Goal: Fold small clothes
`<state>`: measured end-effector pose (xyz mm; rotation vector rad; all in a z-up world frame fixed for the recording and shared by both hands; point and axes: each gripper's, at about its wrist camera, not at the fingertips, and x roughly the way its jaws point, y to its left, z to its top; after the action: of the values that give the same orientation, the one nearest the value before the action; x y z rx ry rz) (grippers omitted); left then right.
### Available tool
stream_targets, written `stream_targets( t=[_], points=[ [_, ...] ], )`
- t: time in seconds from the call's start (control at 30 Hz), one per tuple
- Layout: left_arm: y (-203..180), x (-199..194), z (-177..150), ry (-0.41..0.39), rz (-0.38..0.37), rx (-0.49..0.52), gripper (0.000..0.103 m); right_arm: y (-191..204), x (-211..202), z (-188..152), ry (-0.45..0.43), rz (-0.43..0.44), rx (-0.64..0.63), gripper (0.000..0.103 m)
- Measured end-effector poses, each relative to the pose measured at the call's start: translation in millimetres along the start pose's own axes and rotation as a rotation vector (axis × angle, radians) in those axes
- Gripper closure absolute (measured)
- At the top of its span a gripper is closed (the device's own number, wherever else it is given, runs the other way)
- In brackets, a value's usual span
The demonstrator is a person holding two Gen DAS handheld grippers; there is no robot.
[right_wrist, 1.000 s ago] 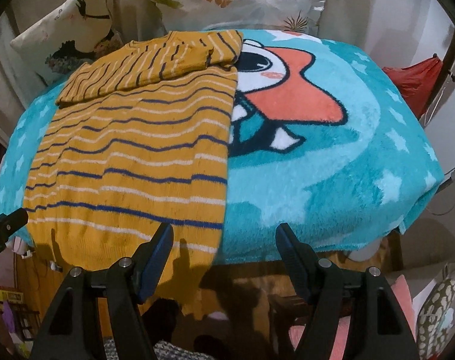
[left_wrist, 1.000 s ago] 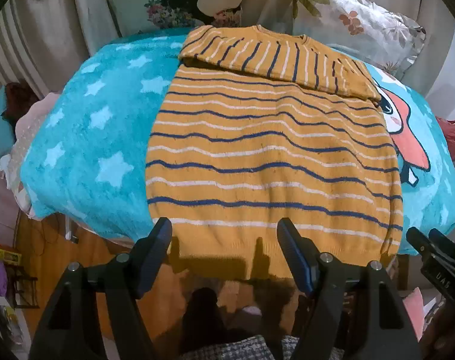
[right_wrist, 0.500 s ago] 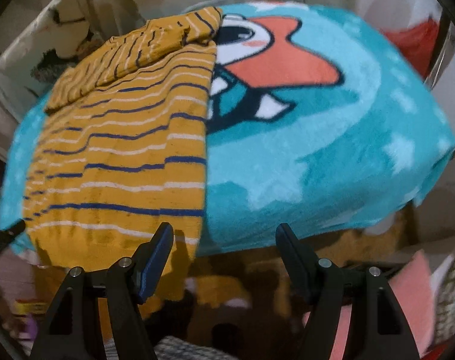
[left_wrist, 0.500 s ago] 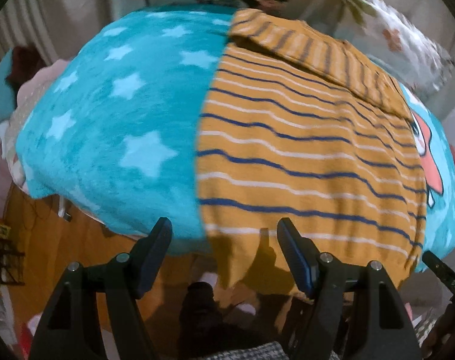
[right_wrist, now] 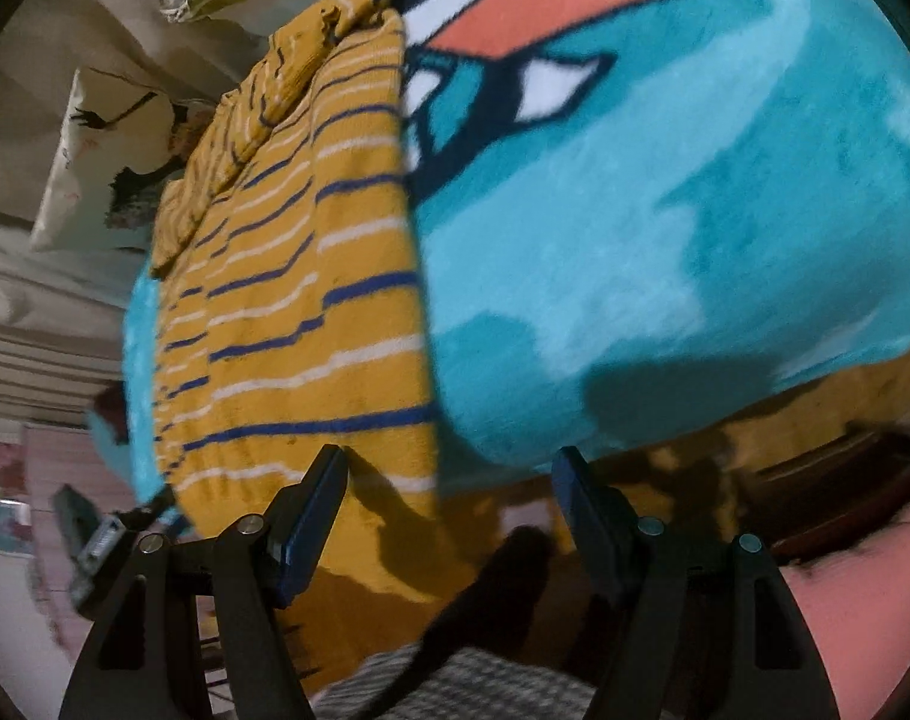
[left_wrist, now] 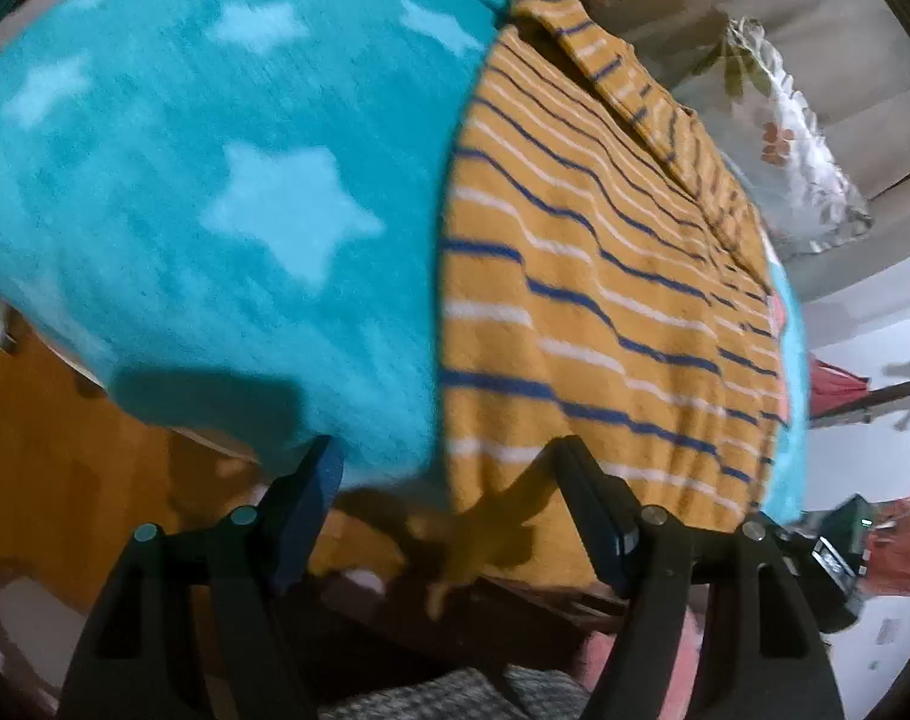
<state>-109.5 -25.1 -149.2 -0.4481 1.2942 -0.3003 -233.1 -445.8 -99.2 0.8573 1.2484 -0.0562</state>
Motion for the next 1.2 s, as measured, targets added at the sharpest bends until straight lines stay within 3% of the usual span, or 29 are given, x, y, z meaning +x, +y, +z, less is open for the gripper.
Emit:
stream_targets(
  t=[0.2,0.43,0.47,0.5,0.53,0.57,0.6,0.67,0.8,1.07,1.1,1.2],
  points=[
    [-17,11,-10,0.054,-0.100,0.004,0.031,6,8,-1,0.025,0.098,0.030,0.028],
    [-29,19,-15,0.090,-0.106,0.041,0.031,21,27,-10,0.091,0.108,-0.002,0.029],
    [-29,17,-16,0.087,-0.109,0.036,0.033,25,29,-12,0.094,0.107,-0.013,0.036],
    [-27,15,-16,0.087,-0.111,0.032,0.049,29,30,-14,0.097,0.107,-0.029,0.047],
    [-26,14,-16,0.097,-0.110,0.027,0.077,30,29,-14,0.100,0.109,-0.039,0.053],
    [-25,13,-16,0.113,-0.108,0.023,0.089,32,29,-15,0.103,0.110,-0.049,0.068],
    [-24,12,-15,0.116,-0.106,0.015,0.089,34,29,-15,0.107,0.107,-0.055,0.081],
    [-26,6,-15,0.104,-0.097,0.022,0.089,35,29,-15,0.117,0.090,-0.061,0.093],
    [-36,-10,-20,0.065,-0.067,0.064,0.090,40,22,-17,0.116,0.104,-0.077,0.097],
    [-43,-66,-41,-0.019,-0.058,0.130,0.091,36,-28,-34,0.083,0.211,-0.110,0.098],
    [-43,-69,-43,-0.021,-0.054,0.134,0.099,35,-35,-37,0.076,0.215,-0.116,0.098],
    [-38,-66,-47,-0.016,-0.017,0.139,0.098,31,-42,-39,0.062,0.213,-0.109,0.098]
  ],
)
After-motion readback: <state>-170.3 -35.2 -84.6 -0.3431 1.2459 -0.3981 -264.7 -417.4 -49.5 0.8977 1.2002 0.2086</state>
